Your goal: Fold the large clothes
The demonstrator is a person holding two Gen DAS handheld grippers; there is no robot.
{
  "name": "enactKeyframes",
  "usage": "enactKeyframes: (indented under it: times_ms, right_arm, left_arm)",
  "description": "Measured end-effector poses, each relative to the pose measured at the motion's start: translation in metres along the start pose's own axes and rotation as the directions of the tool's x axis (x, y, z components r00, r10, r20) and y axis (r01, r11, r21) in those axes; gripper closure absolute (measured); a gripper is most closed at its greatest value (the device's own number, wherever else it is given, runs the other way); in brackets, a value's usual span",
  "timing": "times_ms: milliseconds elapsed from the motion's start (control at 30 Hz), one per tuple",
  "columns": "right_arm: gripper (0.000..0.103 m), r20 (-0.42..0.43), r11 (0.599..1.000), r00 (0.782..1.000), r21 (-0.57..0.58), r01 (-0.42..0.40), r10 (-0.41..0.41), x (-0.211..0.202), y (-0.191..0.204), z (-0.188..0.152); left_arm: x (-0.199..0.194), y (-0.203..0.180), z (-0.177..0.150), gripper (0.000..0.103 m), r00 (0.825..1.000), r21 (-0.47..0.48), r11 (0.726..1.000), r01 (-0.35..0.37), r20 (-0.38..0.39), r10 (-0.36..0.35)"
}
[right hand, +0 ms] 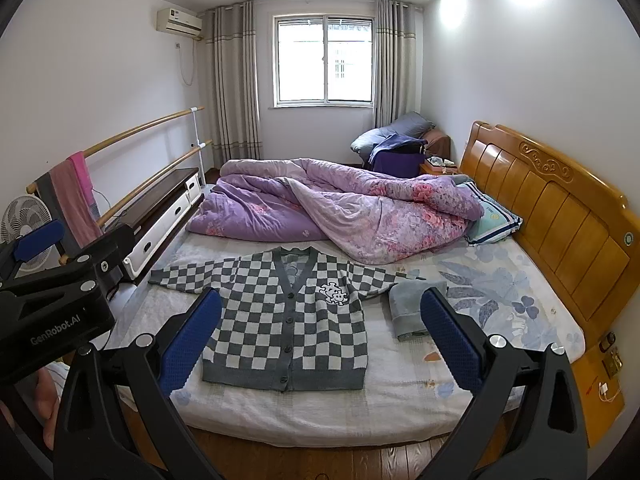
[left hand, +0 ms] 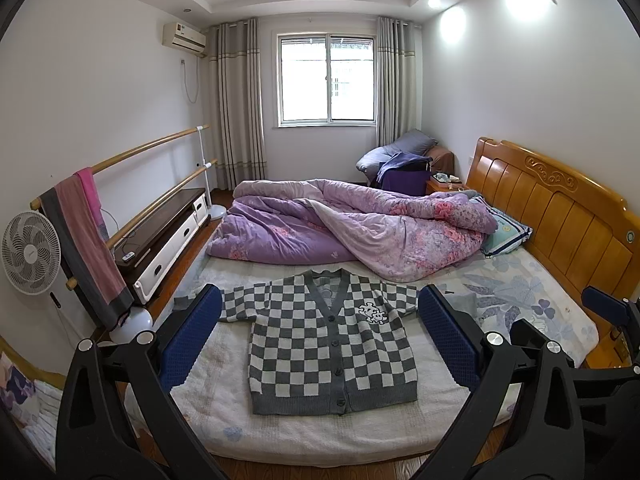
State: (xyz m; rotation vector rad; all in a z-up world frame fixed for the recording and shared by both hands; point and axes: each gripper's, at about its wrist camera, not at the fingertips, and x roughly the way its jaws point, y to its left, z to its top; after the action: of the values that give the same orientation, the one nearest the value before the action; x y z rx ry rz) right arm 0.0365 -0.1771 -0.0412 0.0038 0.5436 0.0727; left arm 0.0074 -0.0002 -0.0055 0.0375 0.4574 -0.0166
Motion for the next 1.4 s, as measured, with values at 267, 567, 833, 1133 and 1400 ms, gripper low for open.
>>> enactKeyframes:
  times_ms: [267,567,833,1133,1400]
  right_arm:
    - [0.007,-0.002,1.000,1.000,0.002,0.003,-0.003,0.001,-0.001,0.000]
    - [0.007,-0.002,1.000,1.000,0.002,0.007,-0.007,0.002,-0.002,-0.002]
    - [0.007,-0.010,1.000,1.000,0.001,0.013,-0.013,0.006,0.002,-0.003]
    - [0.007,-0.020,1.000,1.000,0.003,0.015,-0.015,0.008,0.009,0.000]
    - [0.007,-0.037,1.000,0.999,0.017,0.019,-0.019,0.016,0.016,0.001]
  left_arm:
    - [0.005,-0.002,-0.001,0.005,1.000,0.000,1.000,0.002,-0.004,-0.002]
    - [0.008,-0.004,-0.003,0.005,1.000,-0.001,1.000,0.004,-0.003,-0.004]
    - [0.028,-0.007,-0.009,0.005,1.000,0.000,1.000,0.009,-0.008,-0.009]
    - [0.040,-0.004,-0.011,0.005,1.000,0.000,1.000,0.012,-0.014,-0.012]
    - [0.042,0.014,-0.009,0.005,1.000,0.003,1.000,0.018,-0.024,-0.018]
